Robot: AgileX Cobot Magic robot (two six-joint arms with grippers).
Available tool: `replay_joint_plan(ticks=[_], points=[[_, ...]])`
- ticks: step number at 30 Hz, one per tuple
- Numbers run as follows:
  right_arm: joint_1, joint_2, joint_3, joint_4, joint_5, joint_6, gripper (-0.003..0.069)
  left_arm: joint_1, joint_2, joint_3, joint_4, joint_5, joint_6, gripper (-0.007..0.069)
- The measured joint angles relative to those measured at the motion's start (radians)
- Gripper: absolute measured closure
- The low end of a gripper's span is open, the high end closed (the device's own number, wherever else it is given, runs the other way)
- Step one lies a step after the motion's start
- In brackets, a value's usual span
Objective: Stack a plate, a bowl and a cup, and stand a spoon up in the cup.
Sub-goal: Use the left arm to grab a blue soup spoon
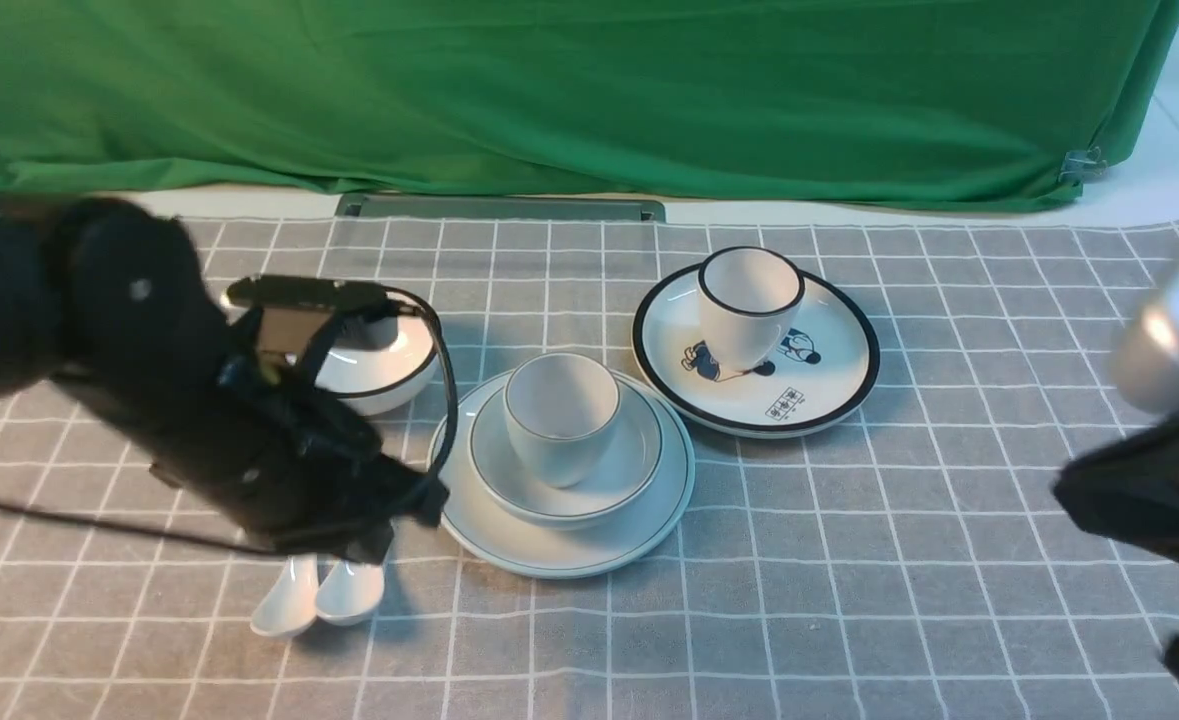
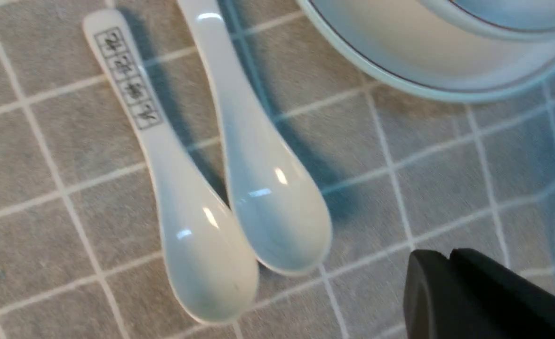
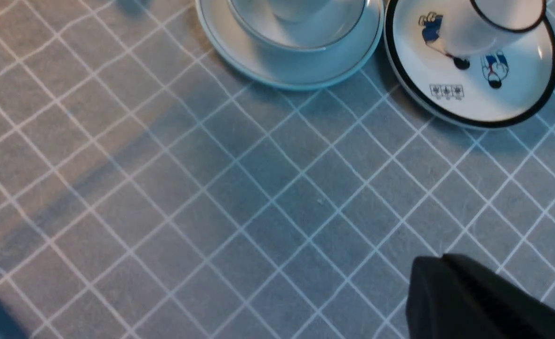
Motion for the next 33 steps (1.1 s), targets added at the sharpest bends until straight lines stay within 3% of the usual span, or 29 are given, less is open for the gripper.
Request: replay_joint_plan(ticks=[5, 14, 19, 27, 33], points=[[0.0, -0.071, 0.034, 0.0, -0.005, 0.0, 0.0625, 0.062, 0.137, -0.109, 0.016, 0.034, -0.023, 0.0537], [0.0, -0.11, 0.038, 0.0, -0.005, 0.023, 0.0616, 0.081, 0.343, -0.268, 0.075, 0.062, -0.023, 0.0296], [0.0, -0.11, 0.039, 0.0, 0.018, 0.03, 0.0612, 0.081, 0.398, -0.273, 0.092, 0.028, -0.022, 0.0245], [0.0, -0.11, 0.039, 0.001, 0.029, 0.051, 0.0603, 0.081, 0.436, -0.276, 0.098, -0.046, -0.013, 0.0273], [0.0, -0.11, 0.039, 0.001, 0.03, 0.06, 0.0596, 0.081, 0.438, -0.276, 0.095, -0.069, 0.014, 0.0468]])
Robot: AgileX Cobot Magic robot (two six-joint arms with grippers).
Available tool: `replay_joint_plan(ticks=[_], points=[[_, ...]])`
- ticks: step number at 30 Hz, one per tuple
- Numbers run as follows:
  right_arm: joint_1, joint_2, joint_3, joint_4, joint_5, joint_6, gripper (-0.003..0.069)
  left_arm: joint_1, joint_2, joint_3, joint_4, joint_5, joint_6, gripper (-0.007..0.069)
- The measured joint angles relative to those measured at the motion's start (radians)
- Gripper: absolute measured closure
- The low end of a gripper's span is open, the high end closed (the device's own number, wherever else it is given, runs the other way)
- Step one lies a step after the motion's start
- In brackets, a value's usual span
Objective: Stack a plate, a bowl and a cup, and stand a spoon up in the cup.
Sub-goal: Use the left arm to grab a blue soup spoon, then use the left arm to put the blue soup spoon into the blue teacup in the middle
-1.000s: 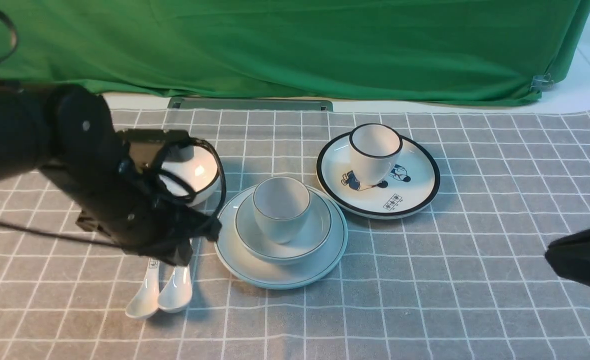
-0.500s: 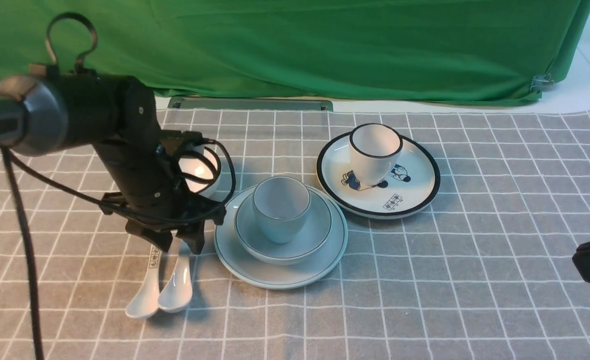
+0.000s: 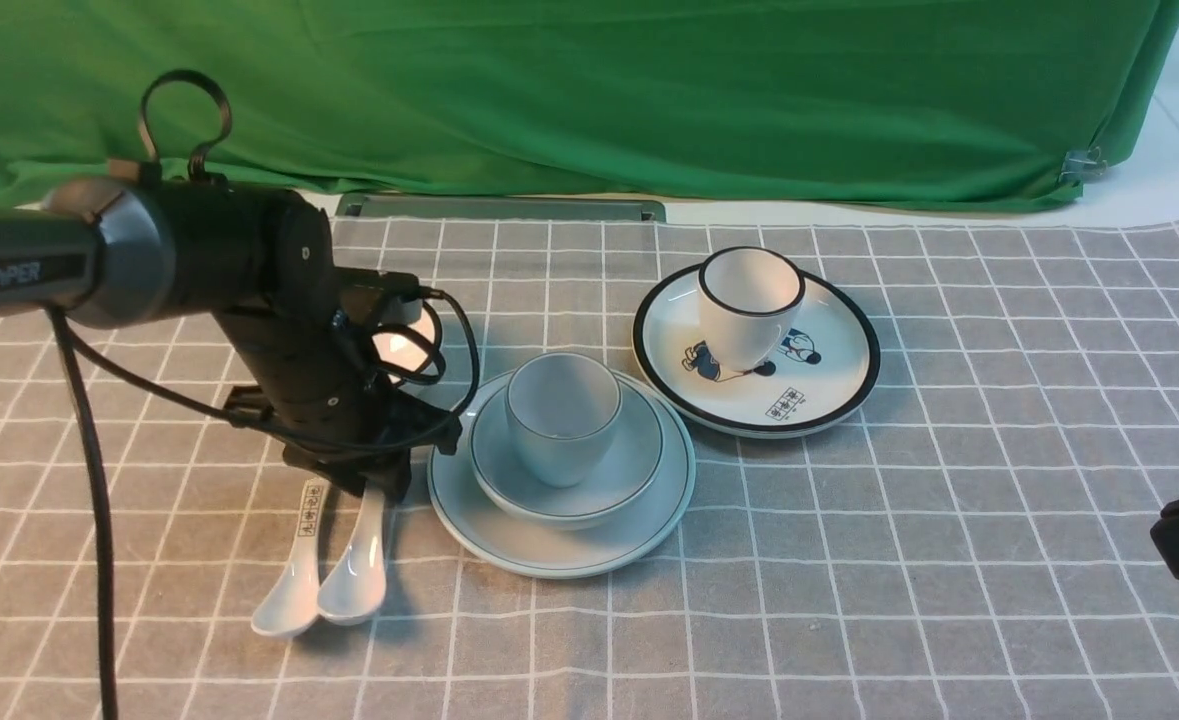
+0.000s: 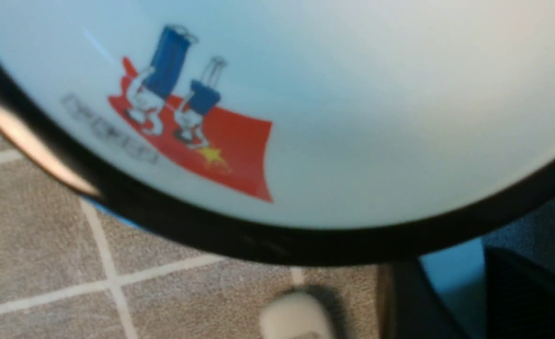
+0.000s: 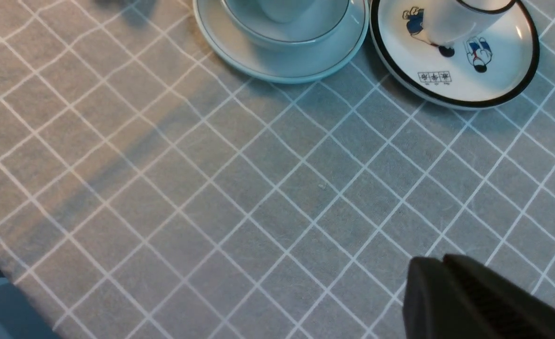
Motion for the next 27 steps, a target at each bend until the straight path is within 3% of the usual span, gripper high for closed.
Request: replay_joint_plan(ticks=[2, 9, 15, 18, 21, 23, 25, 26, 27], points=[[0.0, 0.0, 0.0, 0.001, 0.0, 0.009, 0.0594, 0.0, 0.0, 0.0, 0.0, 0.002, 0.004, 0.0501], [0.0, 0.0, 0.0, 0.001, 0.0, 0.018, 0.0592, 0.0, -0.013, -0.001, -0.001, 0.065, 0.014, 0.0499], [0.0, 0.0, 0.0, 0.001, 0.008, 0.019, 0.059, -0.028, -0.245, 0.076, -0.03, 0.047, 0.051, 0.0499], [0.0, -0.002, 0.0, 0.001, 0.012, 0.023, 0.059, -0.08, -0.428, 0.162, -0.088, -0.132, 0.085, 0.0499], [0.0, -0.014, 0.002, -0.005, 0.015, 0.036, 0.059, -0.182, -0.588, 0.296, -0.208, -0.51, 0.174, 0.0499], [0.0, -0.026, 0.004, -0.014, 0.015, 0.055, 0.059, -0.229, -0.626, 0.343, -0.249, -0.654, 0.207, 0.0499], [0.0, -0.054, 0.019, -0.037, 0.008, 0.082, 0.059, -0.319, -0.632, 0.423, -0.267, -0.916, 0.243, 0.0499], [0.0, -0.06, 0.024, -0.037, 0.007, 0.084, 0.059, -0.324, -0.63, 0.432, -0.267, -0.932, 0.245, 0.0499], [0.0, -0.088, 0.05, -0.047, -0.004, 0.099, 0.059, -0.364, -0.601, 0.456, -0.259, -1.046, 0.248, 0.0499]])
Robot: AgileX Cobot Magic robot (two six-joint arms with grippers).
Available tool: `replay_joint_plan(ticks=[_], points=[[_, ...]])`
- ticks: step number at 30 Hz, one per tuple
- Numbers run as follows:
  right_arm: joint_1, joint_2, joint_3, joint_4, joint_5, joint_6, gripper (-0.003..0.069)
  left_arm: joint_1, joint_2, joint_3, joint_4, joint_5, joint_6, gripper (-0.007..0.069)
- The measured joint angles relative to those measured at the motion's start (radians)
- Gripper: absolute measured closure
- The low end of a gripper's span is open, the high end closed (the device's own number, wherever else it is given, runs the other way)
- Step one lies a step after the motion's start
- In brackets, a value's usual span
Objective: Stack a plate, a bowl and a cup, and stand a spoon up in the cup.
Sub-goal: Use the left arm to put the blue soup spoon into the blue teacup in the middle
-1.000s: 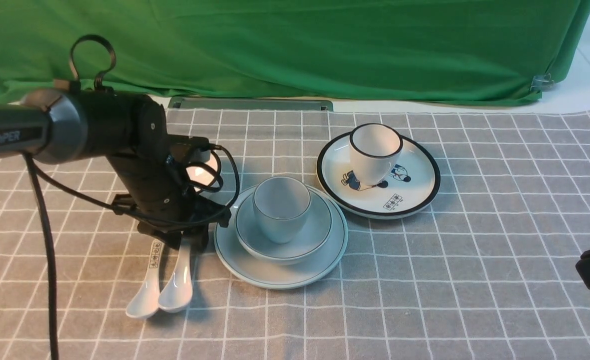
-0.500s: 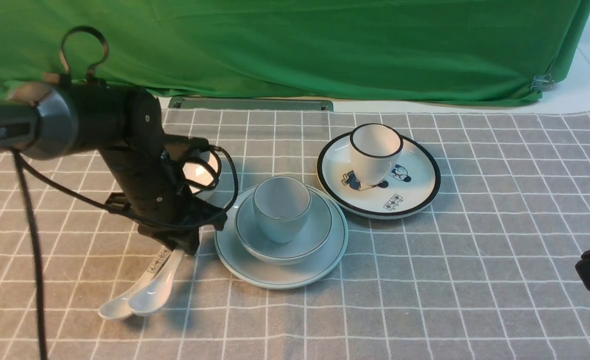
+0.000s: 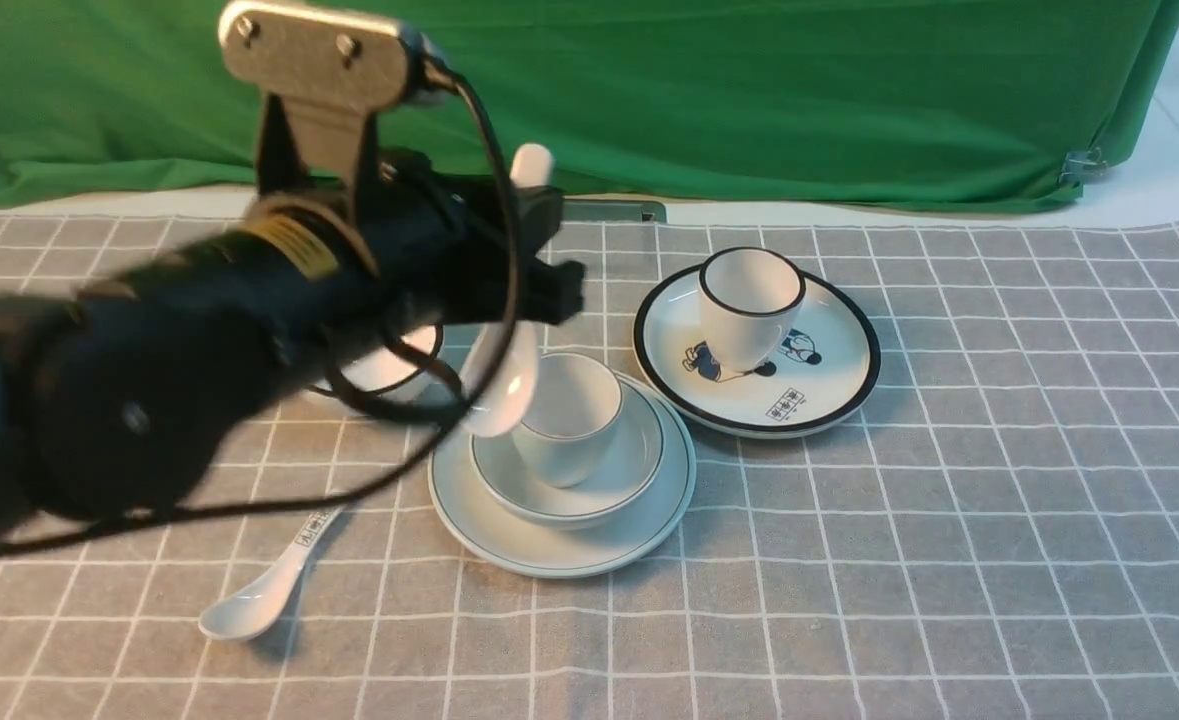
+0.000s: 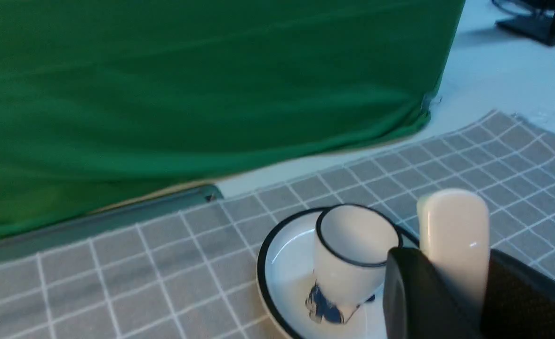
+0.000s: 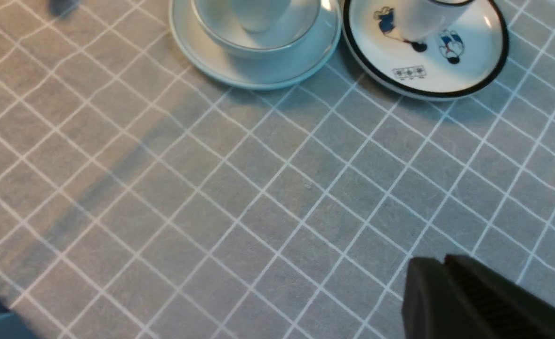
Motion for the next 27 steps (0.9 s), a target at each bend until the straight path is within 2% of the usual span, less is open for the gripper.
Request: replay_joint_plan(ticks=[5, 9, 20, 27], points=[[0.0, -0.06, 0.062, -0.002, -0.013, 0.026, 0.059, -0.037, 0.118, 0.018, 0.111, -0.237, -0.017, 0.0499], [0.0, -0.1, 0.098, -0.002, -0.016, 0.038, 0.059, -0.035, 0.214, 0.019, 0.126, -0.399, -0.083, 0.0499], [0.0, -0.13, 0.109, -0.002, -0.024, 0.057, 0.059, -0.013, 0.342, 0.019, 0.115, -0.532, -0.106, 0.0499], [0.0, -0.131, 0.109, 0.004, -0.024, 0.059, 0.059, 0.004, 0.395, 0.019, 0.109, -0.554, -0.118, 0.0499]])
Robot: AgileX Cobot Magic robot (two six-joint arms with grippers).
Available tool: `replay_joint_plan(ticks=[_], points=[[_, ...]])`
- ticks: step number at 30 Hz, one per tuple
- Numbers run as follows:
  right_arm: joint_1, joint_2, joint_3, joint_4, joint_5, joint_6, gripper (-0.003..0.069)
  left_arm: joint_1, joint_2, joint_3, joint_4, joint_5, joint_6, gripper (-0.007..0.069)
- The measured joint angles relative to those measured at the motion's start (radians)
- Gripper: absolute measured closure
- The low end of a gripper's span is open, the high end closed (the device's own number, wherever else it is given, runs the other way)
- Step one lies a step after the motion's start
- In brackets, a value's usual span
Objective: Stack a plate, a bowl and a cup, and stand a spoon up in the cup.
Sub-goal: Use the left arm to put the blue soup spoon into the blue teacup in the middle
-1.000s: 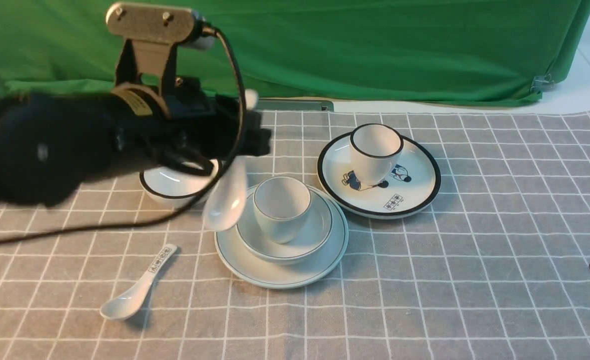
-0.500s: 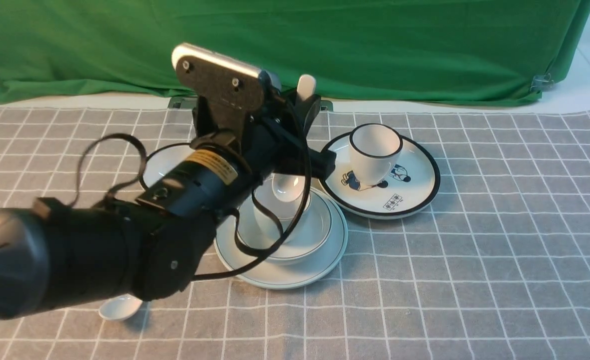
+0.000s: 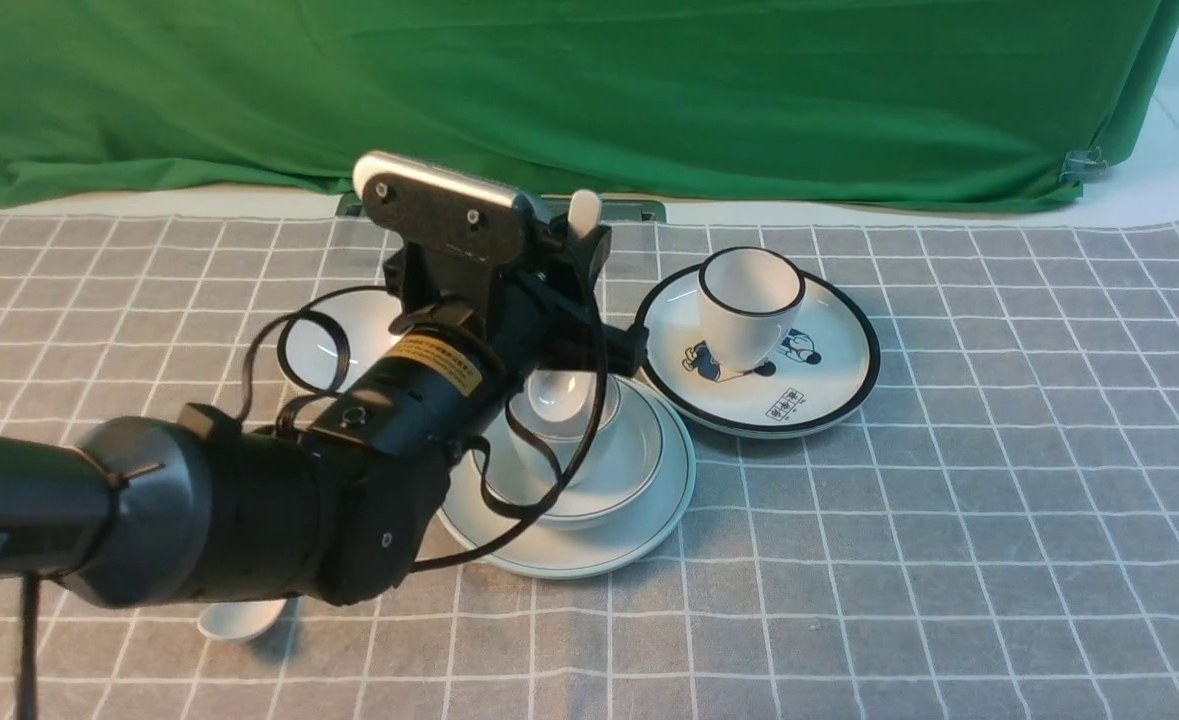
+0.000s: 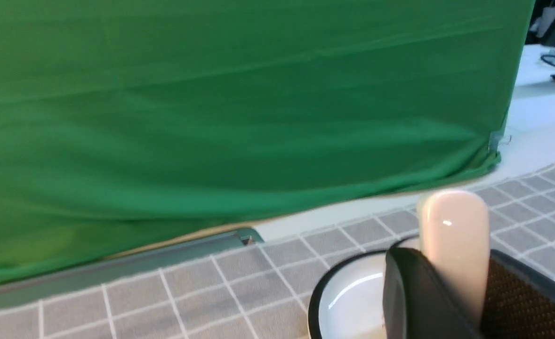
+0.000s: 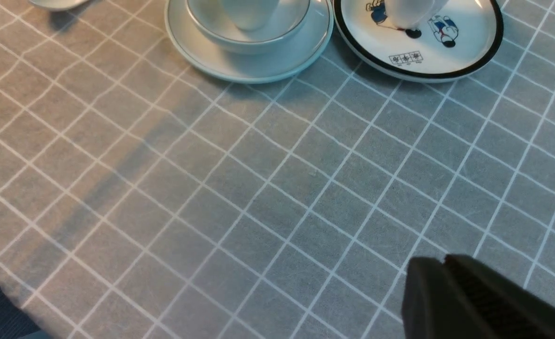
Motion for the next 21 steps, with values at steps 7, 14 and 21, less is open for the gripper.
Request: replay_joint_plan(ticks=[7, 14, 21], points=[[0.0, 0.0, 0.0, 0.001, -0.001, 0.007, 0.0589, 0.0, 0.019, 0.0, 0.073, 0.004, -0.006, 0.0499], [0.0, 0.0, 0.0, 0.002, -0.002, 0.011, 0.0589, 0.0, 0.02, 0.0, 0.081, 0.035, -0.008, 0.037], [0.0, 0.0, 0.0, 0.003, -0.006, 0.011, 0.0589, 0.0, -0.039, 0.004, 0.054, 0.091, -0.014, 0.015]])
